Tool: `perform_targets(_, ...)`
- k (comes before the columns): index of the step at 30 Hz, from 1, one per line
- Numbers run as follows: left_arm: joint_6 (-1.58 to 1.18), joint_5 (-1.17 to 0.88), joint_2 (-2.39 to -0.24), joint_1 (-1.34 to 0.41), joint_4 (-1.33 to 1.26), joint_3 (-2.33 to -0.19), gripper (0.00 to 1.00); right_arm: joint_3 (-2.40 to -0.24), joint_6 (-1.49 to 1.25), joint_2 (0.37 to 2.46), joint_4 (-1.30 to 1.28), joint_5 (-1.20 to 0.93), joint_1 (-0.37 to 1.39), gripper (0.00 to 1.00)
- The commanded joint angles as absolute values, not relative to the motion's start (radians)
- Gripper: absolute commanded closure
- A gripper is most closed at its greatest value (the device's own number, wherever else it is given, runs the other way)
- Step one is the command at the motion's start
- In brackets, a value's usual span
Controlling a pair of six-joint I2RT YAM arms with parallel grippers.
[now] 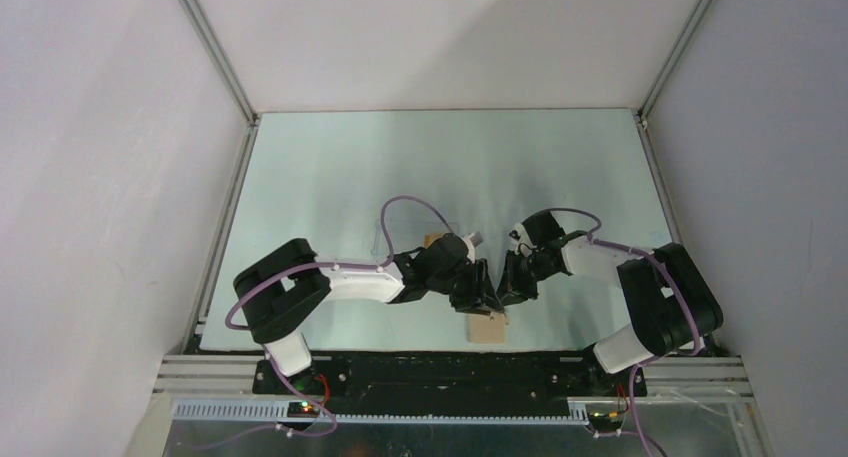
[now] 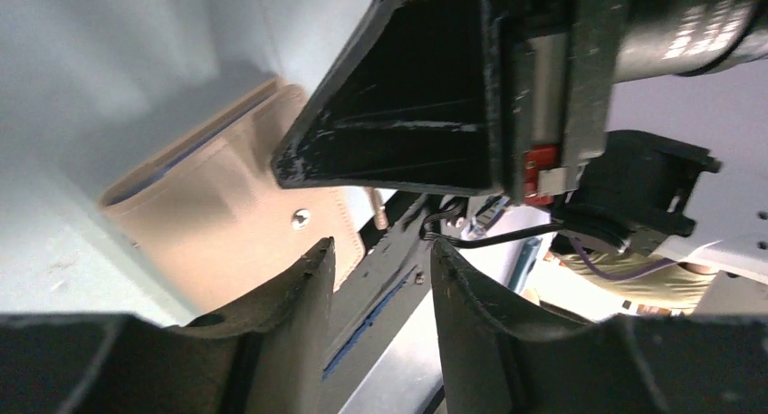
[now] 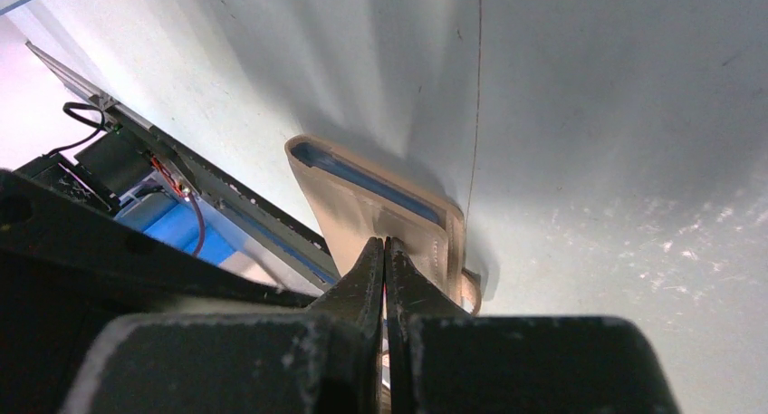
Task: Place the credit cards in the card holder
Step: Close the card holder at the center of the board.
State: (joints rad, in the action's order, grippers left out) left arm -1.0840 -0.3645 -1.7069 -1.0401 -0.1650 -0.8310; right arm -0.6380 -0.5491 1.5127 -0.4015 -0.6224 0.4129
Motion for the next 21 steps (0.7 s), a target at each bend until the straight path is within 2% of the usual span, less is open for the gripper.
perform_targets(1,-1.111,-0.400,-1.683,-1.039,-0.249,-0.868,0.54,-0.639,-0.528,1.548,-0.409,-0.517,0.417,1.00)
perform_targets(7,-1.119,-0.406,-1.720,-1.042,-0.249,-0.874,0.61,-0.640,-0.531,1.550,-0.405,-0.516,0.416,1.00)
perform_targets(21,-1.130,-0.402,-1.796,-1.060,-0.249,-0.921,0.66,-0.638,-0.531,1.568,-0.401,-0.522,0.413,1.00)
